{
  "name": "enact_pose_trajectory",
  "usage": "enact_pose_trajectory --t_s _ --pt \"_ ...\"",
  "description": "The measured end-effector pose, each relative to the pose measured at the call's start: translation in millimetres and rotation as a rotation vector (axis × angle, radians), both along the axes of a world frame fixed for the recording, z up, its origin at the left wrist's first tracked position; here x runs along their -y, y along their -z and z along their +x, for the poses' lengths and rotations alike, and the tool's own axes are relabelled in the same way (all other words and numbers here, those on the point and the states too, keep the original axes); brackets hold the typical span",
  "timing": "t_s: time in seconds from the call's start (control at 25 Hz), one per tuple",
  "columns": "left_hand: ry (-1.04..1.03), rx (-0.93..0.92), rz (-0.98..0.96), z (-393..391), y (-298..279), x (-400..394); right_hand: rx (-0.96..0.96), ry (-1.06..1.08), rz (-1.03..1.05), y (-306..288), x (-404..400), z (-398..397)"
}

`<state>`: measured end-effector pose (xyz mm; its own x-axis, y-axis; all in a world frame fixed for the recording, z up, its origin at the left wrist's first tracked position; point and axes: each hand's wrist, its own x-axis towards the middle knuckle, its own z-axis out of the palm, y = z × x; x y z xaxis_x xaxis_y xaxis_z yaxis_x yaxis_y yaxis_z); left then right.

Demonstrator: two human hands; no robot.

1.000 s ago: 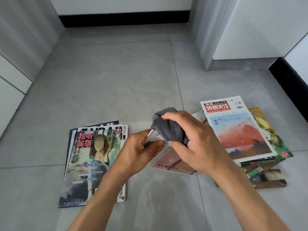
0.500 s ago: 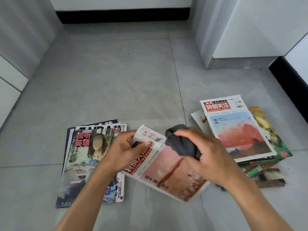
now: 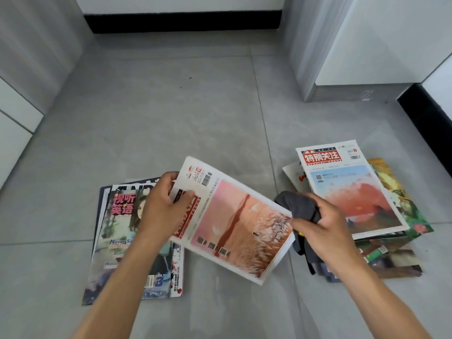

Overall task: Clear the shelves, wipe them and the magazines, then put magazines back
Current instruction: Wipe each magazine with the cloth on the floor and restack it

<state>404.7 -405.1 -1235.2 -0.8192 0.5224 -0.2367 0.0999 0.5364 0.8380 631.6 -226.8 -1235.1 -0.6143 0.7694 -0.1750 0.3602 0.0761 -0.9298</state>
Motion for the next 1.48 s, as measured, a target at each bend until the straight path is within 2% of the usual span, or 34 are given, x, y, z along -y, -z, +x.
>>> enact_pose_trajectory --t_s 0.08,0.2,0.24,0.32,0.48,0.6,0.64,0.68,0.72,0.76,0.84,0.92,1.0,1.2,1.36,1.48 --pt "0.145 -0.332 -0.148 3 19 2 -0.044 0.222 -0.268 2 -4 -10" --pt "0.581 -0.583 -0.349 7 49 11 -0.05 0.379 -0.53 -1 -19 -13" --pt "0.647 -0.645 -0.37 11 55 12 -0.033 0.404 -0.578 0 -25 -11" --pt "0.646 -0.75 -0.254 22 58 8 0.039 0.389 -0.647 -2 -31 -4" --pt "0.764 -0.684 0.135 37 46 -2 0.085 0.311 -0.7 -7 -27 5" --pt "0.693 -0.59 0.231 48 30 -12 -0.181 0.511 -0.836 -13 -23 1" --pt "0.637 -0.554 0.256 50 25 -15 -0.281 0.584 -0.74 -13 -21 2" --pt "0.591 -0.521 0.267 53 21 -18 -0.322 0.636 -0.539 -17 -12 0" --pt "0.562 -0.496 0.269 56 17 -20 -0.31 0.623 -0.233 -22 0 -3" --pt "0.548 -0.479 0.261 58 14 -22 -0.28 0.513 0.098 -24 16 -4" --pt "0.552 -0.478 0.241 62 11 -24 -0.17 0.16 0.64 -24 51 -10" --pt "0.561 -0.463 0.258 62 10 -24 -0.09 -0.012 0.911 -25 69 -12" --pt "0.559 -0.403 0.301 58 10 -20 -0.1 -0.031 0.945 -19 53 -10" --pt "0.511 -0.22 0.387 62 15 -15 0.134 0.204 0.826 6 -6 3" --pt "0.561 -0.253 0.314 60 21 -17 -0.062 0.001 1.012 -11 54 -15" --pt "0.532 -0.241 0.288 54 21 -14 -0.049 -0.016 0.985 0 46 -16"
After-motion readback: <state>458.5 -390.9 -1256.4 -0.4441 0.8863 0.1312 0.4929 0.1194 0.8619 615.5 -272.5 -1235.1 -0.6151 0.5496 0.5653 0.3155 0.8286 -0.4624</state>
